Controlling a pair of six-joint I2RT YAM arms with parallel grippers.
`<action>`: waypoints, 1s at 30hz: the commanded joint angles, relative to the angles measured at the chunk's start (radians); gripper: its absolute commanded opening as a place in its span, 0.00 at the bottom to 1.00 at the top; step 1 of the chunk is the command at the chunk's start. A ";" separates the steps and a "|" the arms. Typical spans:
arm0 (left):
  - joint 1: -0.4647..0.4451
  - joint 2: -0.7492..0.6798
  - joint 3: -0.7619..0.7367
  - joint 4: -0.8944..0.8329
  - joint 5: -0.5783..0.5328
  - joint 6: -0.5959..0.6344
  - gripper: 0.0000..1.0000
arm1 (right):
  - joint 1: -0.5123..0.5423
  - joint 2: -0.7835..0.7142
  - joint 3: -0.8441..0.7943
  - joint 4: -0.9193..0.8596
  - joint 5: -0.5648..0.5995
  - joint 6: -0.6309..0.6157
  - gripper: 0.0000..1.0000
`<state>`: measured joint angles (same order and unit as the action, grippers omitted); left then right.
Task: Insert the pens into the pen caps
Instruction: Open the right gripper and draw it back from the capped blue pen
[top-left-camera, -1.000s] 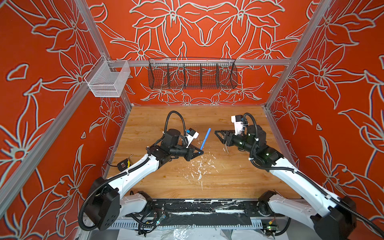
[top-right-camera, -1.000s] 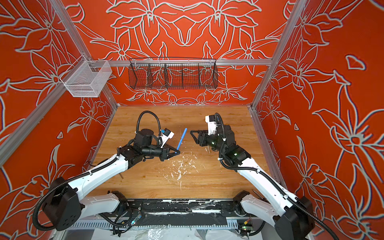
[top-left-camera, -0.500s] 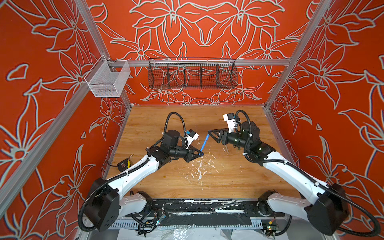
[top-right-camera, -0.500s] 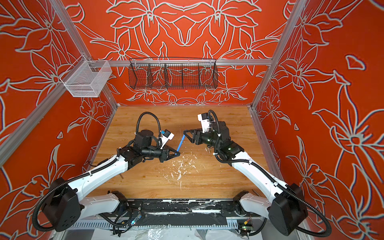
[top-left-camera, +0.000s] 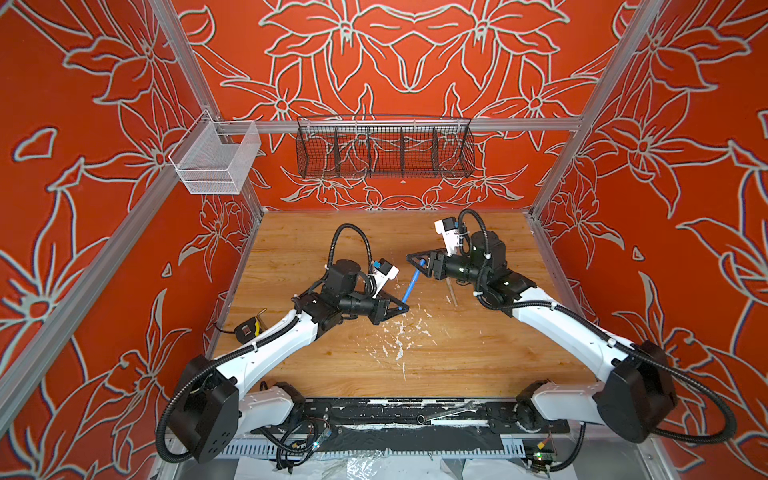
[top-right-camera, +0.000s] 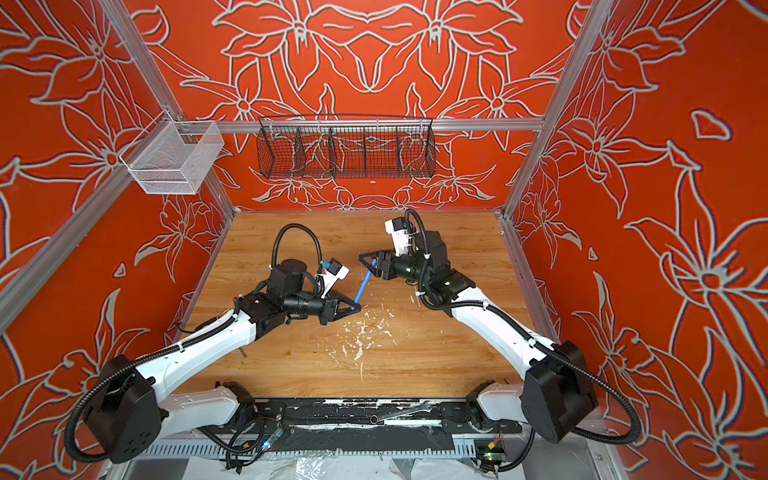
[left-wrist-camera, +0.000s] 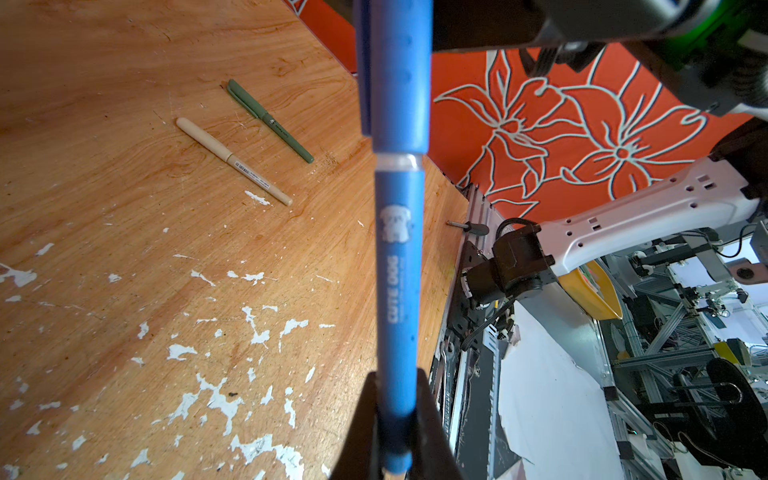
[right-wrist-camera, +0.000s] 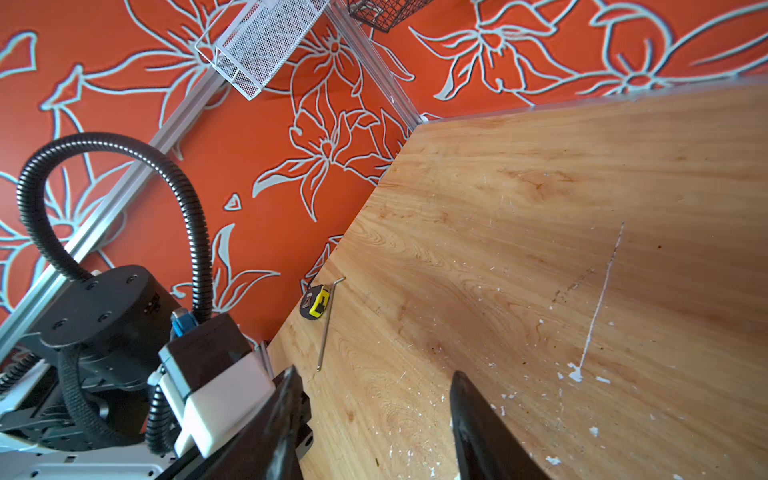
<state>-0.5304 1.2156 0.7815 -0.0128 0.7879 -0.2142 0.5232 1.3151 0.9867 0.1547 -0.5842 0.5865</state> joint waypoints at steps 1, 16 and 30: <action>-0.006 0.004 -0.001 0.019 0.019 0.000 0.00 | -0.003 0.005 0.017 0.056 -0.046 0.015 0.51; -0.003 0.067 0.121 0.009 -0.083 -0.074 0.00 | -0.003 0.035 -0.011 0.004 -0.039 0.020 0.00; 0.044 0.185 0.329 0.088 -0.125 -0.048 0.00 | 0.035 0.076 -0.179 0.059 0.043 0.173 0.00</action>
<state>-0.5308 1.3926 0.9936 -0.1867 0.7113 -0.2424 0.4969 1.3483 0.8871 0.3420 -0.4549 0.7357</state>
